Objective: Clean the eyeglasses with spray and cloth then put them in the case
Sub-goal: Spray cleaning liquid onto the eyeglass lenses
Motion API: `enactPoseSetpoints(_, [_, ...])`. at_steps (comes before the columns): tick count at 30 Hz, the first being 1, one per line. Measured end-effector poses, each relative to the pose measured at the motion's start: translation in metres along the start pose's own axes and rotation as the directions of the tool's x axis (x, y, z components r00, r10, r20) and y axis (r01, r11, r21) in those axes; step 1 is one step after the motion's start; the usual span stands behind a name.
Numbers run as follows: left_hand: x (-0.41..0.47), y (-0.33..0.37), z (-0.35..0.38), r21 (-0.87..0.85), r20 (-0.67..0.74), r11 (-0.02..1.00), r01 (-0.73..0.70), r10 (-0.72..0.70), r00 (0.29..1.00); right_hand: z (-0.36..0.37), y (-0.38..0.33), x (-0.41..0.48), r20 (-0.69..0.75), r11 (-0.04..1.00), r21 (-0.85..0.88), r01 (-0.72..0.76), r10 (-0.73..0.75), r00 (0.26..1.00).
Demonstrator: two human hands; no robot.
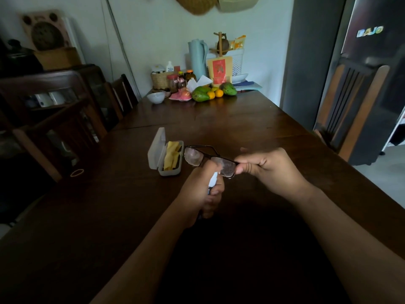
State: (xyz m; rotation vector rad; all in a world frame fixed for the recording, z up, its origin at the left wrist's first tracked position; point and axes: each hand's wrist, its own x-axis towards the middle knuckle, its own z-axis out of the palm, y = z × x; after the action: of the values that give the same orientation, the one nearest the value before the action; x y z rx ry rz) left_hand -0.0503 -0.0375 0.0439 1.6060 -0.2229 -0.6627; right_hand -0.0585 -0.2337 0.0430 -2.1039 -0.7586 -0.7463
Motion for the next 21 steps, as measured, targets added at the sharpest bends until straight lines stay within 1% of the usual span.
enactPoseSetpoints(2, [-0.001, 0.0, -0.005, 0.019, -0.046, 0.998, -0.059, 0.06, 0.997, 0.0, 0.002, 0.0, 0.004, 1.0, 0.0, 0.013, -0.013, 1.0])
enactPoseSetpoints(5, [-0.006, -0.001, -0.02, -0.04, -0.076, 0.993, -0.111, 0.107, 0.991, 0.001, 0.005, -0.001, 0.031, 1.0, -0.015, 0.008, -0.008, 0.999])
enactPoseSetpoints(7, [-0.008, -0.002, -0.032, -0.106, -0.106, 0.989, -0.098, 0.087, 0.991, 0.001, 0.005, -0.001, 0.029, 0.999, -0.039, 0.004, -0.003, 1.0])
enactPoseSetpoints(9, [-0.01, -0.001, -0.043, -0.175, -0.17, 0.981, -0.088, 0.058, 0.984, 0.003, 0.005, -0.002, 0.027, 0.999, -0.045, -0.014, 0.016, 1.0])
enactPoseSetpoints(10, [-0.011, -0.002, -0.047, -0.197, -0.2, 0.974, -0.114, 0.074, 0.977, 0.003, 0.005, -0.002, 0.027, 0.999, -0.039, -0.028, 0.029, 0.999])
enactPoseSetpoints(12, [-0.013, -0.005, -0.055, -0.206, -0.243, 0.957, -0.203, 0.151, 0.958, 0.005, 0.006, -0.002, 0.034, 0.999, -0.039, -0.029, 0.03, 0.999])
enactPoseSetpoints(14, [-0.016, -0.007, -0.065, -0.176, -0.256, 0.945, -0.275, 0.226, 0.94, 0.005, 0.006, -0.003, 0.043, 0.998, -0.058, -0.022, 0.025, 0.999])
enactPoseSetpoints(15, [-0.019, -0.006, -0.07, -0.143, -0.245, 0.947, -0.289, 0.249, 0.937, 0.005, 0.006, -0.003, 0.046, 0.998, -0.058, -0.026, 0.028, 0.999])
enactPoseSetpoints(19, [-0.029, -0.003, -0.088, 0.134, -0.2, 0.959, -0.25, 0.273, 0.941, 0.007, 0.003, -0.003, 0.037, 0.999, -0.007, -0.032, 0.032, 0.999])
enactPoseSetpoints(21, [-0.034, -0.004, -0.094, 0.201, -0.241, 0.952, -0.231, 0.277, 0.93, 0.008, 0.004, -0.003, 0.05, 1.0, 0.0, -0.023, 0.023, 0.998])
